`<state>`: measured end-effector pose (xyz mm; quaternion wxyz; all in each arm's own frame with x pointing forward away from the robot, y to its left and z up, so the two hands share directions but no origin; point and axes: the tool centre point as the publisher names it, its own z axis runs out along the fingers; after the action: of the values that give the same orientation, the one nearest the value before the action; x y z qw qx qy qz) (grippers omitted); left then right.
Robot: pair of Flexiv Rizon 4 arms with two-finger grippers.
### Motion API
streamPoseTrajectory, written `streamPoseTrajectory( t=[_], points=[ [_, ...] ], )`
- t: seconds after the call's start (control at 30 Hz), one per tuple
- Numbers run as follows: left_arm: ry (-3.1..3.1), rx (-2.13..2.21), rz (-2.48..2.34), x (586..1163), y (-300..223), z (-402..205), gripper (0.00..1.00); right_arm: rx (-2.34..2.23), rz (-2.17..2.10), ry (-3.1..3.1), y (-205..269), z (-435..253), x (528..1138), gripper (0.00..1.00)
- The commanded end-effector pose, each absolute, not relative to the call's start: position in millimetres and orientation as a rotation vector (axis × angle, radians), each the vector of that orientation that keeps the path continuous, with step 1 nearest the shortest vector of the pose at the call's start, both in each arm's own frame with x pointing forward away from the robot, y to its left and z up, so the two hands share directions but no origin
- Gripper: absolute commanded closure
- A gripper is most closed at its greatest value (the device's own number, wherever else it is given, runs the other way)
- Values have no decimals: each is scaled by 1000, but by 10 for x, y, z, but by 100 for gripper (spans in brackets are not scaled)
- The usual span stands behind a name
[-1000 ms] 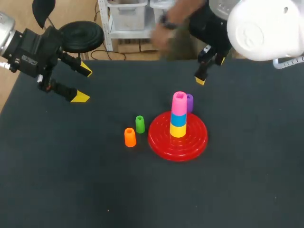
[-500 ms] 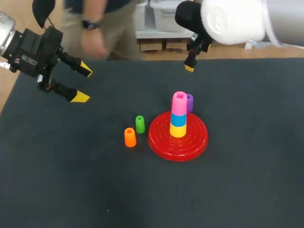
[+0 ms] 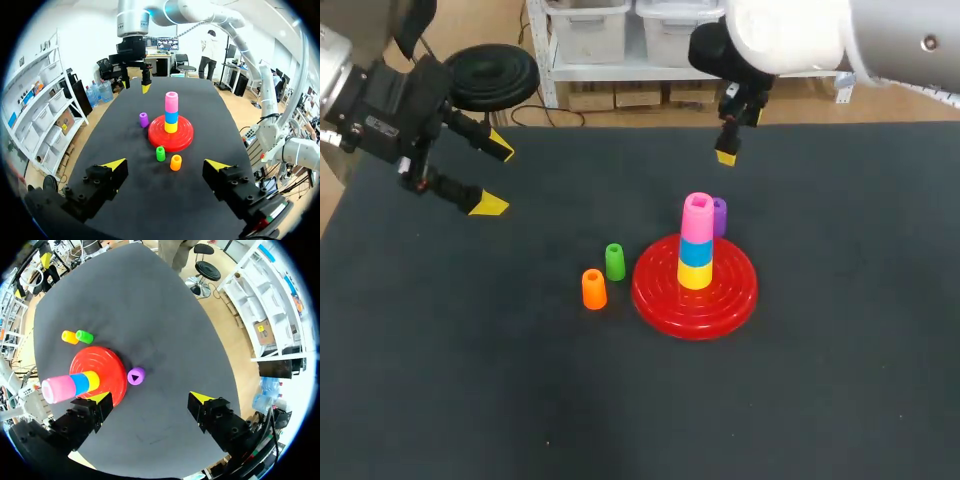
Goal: Pick up and stack the cylinders on the red base in this order: pink,purple,orange,green
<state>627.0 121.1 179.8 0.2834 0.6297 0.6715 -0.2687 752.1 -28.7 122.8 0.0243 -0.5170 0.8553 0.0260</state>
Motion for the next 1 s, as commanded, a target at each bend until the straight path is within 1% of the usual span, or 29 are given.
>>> streamPoseTrajectory(
  t=[0.03,0.37,0.5,1.0],
  points=[
    [1797,1684,-716,6261,1211,1794,0,-1616,93,2626,-363,1109,7420,0],
    [1797,1684,-716,6261,1211,1794,0,-1685,40,2600,-282,884,7318,0],
    [1797,1684,-716,6261,1211,1794,0,-1610,40,2587,-304,935,7340,0],
    [1797,1684,-716,6261,1211,1794,0,-1610,40,2587,-304,935,7340,0]
  ],
)
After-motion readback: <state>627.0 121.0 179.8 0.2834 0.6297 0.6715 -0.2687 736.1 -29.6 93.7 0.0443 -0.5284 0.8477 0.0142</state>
